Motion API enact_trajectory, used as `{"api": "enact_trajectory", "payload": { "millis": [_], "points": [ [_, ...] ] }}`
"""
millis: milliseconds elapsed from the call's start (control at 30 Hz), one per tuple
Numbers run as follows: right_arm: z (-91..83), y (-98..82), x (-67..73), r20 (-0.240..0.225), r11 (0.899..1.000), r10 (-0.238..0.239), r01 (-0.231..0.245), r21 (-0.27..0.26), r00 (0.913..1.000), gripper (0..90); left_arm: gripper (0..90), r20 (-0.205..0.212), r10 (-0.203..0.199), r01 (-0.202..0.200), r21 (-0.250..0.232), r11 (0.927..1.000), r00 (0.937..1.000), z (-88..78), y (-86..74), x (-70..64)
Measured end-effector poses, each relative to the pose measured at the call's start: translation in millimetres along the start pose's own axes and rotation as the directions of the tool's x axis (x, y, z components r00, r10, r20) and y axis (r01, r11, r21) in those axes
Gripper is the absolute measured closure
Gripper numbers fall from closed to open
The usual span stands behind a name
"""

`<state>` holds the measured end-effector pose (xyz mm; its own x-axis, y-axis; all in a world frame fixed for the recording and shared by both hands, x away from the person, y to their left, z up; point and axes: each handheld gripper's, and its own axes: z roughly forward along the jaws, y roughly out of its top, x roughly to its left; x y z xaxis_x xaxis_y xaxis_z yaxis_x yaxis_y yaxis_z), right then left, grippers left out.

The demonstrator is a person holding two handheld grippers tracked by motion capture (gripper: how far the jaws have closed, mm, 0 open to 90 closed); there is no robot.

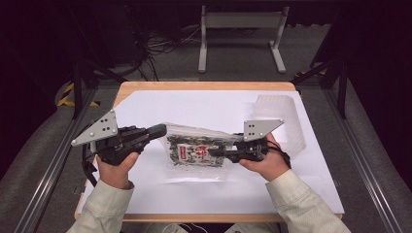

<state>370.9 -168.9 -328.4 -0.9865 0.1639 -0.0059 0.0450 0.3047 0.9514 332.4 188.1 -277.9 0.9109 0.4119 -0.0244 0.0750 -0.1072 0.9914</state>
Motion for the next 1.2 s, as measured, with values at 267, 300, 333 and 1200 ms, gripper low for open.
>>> {"api": "enact_trajectory", "payload": {
  "millis": [267,300,333,1200],
  "points": [
    [-0.1,0.4,0.2,-0.008,1.0,0.015,-0.015,0.006,0.9999,75.5,89.2,-0.029,-0.002,0.003,0.008,1.0,0.9996,0.9,-0.2,-0.3],
    [-0.3,0.5,0.3,-0.011,1.0,0.02,-0.02,0.006,0.9997,75.7,88.8,-0.031,-0.002,0.002,0.007,1.0,0.9995,1.0,-0.2,0.1],
    [-0.5,0.6,0.2,-0.012,1.0,0.024,-0.024,0.005,0.9996,75.7,87.9,-0.036,-0.001,0.001,0.004,1.0,0.9994,0.9,-0.3,0.4],
    [-43.0,14.0,-11.0,0.101,0.997,0.081,-0.08,-0.007,0.9916,76.0,34.9,-0.173,-0.022,0.026,0.022,0.9994,0.9848,-0.1,-34.8,25.9]
  ]
}}
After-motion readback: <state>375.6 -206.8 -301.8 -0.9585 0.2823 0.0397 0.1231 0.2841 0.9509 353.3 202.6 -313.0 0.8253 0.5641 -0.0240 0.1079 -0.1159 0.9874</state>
